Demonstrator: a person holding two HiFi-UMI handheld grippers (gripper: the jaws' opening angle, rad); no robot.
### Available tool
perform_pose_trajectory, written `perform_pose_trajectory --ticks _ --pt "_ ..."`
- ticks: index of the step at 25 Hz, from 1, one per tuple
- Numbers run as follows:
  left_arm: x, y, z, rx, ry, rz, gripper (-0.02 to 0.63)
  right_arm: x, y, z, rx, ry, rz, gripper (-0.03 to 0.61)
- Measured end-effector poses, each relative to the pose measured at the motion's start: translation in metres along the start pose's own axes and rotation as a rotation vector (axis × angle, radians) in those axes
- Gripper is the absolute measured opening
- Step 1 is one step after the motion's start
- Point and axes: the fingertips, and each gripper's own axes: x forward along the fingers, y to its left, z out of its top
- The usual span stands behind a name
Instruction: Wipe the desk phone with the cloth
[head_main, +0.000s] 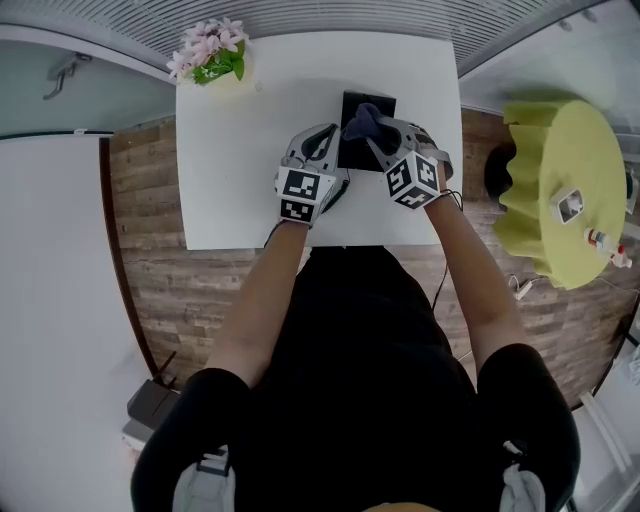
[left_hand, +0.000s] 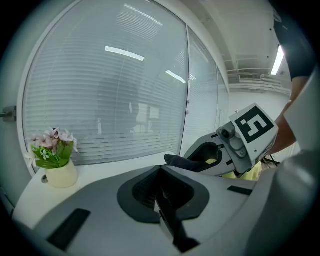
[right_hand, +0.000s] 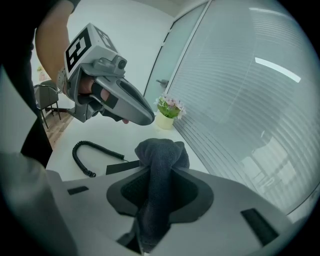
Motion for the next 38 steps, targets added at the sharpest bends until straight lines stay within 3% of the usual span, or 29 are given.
perform_pose_trajectory --ticks 17,25,38 --pt "0.032 0.033 -0.003 -0.043 0.029 0.036 0.011 0.056 -0.043 0.008 -0.010 -0.002 0.024 0.115" --pt "0.037 0.034 -0.012 -0.057 0.039 0.029 0.011 0.061 -0.038 0.006 -0.089 0.013 0.016 0.115" --pt "0.028 0.036 -0.038 -0.082 0.069 0.033 0.011 0.060 -0.014 0.001 -0.112 0.029 0.022 0.114"
